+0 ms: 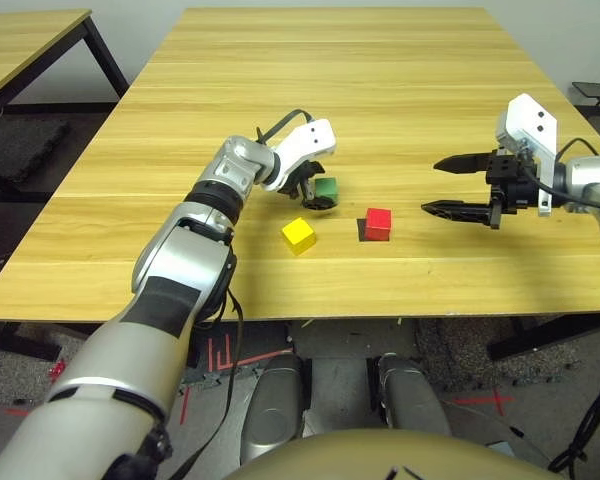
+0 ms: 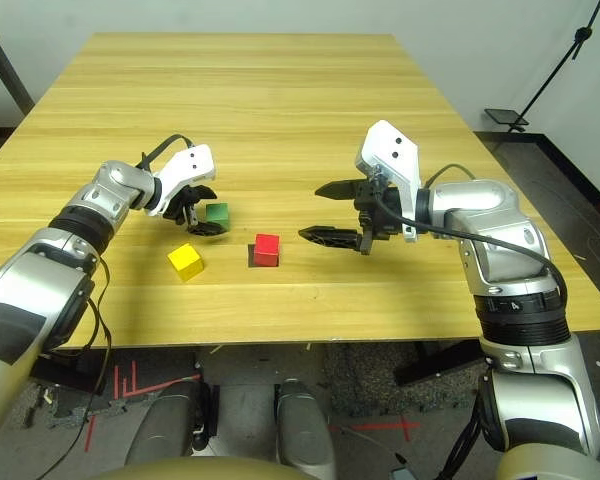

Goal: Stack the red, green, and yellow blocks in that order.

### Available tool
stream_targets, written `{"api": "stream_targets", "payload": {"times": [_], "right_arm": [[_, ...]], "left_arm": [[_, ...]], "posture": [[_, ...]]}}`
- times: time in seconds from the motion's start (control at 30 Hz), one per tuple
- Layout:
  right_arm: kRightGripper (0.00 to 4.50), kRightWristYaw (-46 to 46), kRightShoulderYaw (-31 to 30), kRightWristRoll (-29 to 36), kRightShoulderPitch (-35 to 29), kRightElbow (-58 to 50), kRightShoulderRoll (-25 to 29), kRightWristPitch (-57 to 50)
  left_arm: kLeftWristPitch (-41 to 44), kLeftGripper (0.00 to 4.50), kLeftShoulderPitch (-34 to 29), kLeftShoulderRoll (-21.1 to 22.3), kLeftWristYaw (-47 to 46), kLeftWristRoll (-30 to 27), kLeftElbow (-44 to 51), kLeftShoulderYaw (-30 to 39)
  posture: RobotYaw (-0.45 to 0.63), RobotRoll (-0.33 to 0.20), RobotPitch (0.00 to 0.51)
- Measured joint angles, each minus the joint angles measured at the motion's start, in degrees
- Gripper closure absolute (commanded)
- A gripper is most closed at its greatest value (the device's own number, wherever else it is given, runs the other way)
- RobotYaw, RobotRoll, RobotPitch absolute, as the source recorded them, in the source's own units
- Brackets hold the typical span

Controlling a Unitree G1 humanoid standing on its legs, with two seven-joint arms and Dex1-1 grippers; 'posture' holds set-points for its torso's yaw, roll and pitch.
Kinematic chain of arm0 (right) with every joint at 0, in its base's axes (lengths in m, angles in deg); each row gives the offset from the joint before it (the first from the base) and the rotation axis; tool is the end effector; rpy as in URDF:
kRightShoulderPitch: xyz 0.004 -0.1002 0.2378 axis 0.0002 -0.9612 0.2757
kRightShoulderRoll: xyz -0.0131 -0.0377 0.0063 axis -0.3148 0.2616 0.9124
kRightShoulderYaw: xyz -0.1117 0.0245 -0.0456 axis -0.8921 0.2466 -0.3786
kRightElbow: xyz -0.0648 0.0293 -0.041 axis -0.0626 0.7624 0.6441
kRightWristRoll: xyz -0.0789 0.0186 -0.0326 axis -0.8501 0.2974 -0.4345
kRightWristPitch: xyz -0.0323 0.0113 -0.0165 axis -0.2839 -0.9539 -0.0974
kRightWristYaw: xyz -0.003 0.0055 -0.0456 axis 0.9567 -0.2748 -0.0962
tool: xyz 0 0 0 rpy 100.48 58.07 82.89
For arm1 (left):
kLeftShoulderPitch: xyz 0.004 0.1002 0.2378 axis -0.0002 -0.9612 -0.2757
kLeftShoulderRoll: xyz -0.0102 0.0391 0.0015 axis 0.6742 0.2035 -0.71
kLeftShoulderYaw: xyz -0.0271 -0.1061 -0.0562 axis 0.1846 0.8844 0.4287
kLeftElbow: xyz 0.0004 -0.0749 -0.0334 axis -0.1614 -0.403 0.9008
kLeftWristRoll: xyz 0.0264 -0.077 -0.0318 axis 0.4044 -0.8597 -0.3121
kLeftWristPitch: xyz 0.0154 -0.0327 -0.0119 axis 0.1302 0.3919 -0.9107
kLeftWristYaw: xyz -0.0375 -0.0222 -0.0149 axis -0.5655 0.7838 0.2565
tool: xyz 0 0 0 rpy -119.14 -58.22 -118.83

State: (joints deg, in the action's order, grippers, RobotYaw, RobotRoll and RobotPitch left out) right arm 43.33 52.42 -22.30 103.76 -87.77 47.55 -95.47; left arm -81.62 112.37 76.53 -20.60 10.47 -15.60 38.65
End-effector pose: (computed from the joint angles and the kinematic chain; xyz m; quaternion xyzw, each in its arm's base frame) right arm 0.2732 -0.2619 0.1877 -0.1733 0.1429 0.5220 0.8228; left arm 0.3754 0.1607 0.1446 0.2832 0.2071 -0.5176 0.7804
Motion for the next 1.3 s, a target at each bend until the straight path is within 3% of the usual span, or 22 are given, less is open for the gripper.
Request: {"api": "stream_targets", "payload": {"times": [0.1,0.27,0.3,0.83,1.03,1.13,1.3], "right_arm": [[0.0,-0.1,-0.15,0.04,0.2,0.06,-0.08,0.02],[0.0,-0.58,-0.16,0.05,0.2,0.4,-0.26,0.07],[0.0,-0.62,-0.16,0.05,0.2,0.4,-0.3,0.09],[0.0,-1.66,-0.16,0.04,0.57,1.76,-0.48,1.01],[0.0,-1.68,-0.16,-0.06,0.89,3.42,-0.45,2.13],[0.0,-1.8,-0.17,-0.07,0.89,3.87,-0.46,2.27],[0.0,-2.31,-0.17,-0.07,0.55,3.88,-0.45,2.34]], "left_arm": [[-0.47,0.68,-0.01,-1.02,-1.84,0.01,-0.62,1.06],[-0.59,2.44,-0.03,-1.45,-2.7,0.61,-0.8,1.76],[-0.56,2.55,-0.03,-1.44,-2.7,0.74,-0.8,1.78],[7.27,2.55,3.44,-3.03,4.41,1.75,1.98,3.18],[16.34,2.55,5.54,-5.55,10.74,-1.42,16.62,3.87],[22.95,2.55,3.66,-7.29,12.99,-3.73,28.54,3.15],[30.23,2.55,-1.69,-8.01,13.69,-4.94,39.76,-0.39]], "posture": [[0.05,-0.104,0.045],[0.05,-0.104,0.05],[0.05,-0.103,0.051],[0.08,-0.088,0.046],[0.09,-0.077,0.048],[0.09,-0.074,0.049],[0.07,-0.072,0.055]]}}
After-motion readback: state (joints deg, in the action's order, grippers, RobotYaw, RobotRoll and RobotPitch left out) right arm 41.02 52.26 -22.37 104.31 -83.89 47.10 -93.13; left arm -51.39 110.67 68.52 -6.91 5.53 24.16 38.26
